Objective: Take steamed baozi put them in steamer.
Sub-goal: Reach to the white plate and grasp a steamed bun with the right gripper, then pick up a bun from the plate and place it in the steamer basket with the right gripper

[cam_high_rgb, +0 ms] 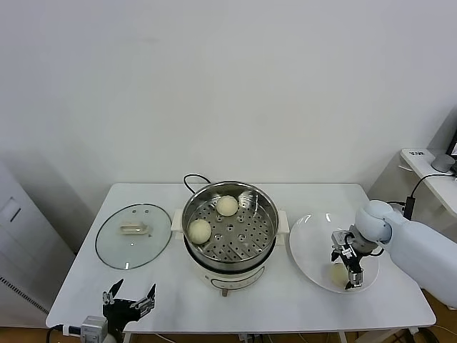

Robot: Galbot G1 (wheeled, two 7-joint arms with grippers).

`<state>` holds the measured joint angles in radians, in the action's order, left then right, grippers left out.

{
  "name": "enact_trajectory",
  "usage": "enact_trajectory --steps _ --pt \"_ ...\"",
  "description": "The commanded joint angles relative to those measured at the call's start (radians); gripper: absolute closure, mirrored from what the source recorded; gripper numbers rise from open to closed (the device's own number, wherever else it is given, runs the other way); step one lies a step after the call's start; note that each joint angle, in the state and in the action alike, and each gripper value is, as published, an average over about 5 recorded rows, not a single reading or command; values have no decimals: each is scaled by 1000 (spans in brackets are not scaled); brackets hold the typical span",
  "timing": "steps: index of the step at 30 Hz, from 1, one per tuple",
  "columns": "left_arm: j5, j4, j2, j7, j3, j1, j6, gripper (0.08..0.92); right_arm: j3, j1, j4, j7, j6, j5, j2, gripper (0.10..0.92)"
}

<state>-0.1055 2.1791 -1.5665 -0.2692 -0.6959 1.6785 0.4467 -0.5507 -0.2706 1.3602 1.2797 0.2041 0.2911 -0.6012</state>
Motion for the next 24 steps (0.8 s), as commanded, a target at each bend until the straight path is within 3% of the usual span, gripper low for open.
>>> enact_trajectory --steps 1,6,16,24 --pt "0 1 -1 0 1 1 -1 177 8 -9 -2 -6 12 3 -2 203" --pt "-1 -1 -1 1 2 0 -1 177 12 -12 -3 -8 19 3 0 229" --pt "-3 -6 -1 1 7 -4 -1 177 30 -10 -2 -7 25 -7 15 489" --pt "-10 -9 -5 3 15 -23 -3 177 -111 266 39 12 64 -131 81 516"
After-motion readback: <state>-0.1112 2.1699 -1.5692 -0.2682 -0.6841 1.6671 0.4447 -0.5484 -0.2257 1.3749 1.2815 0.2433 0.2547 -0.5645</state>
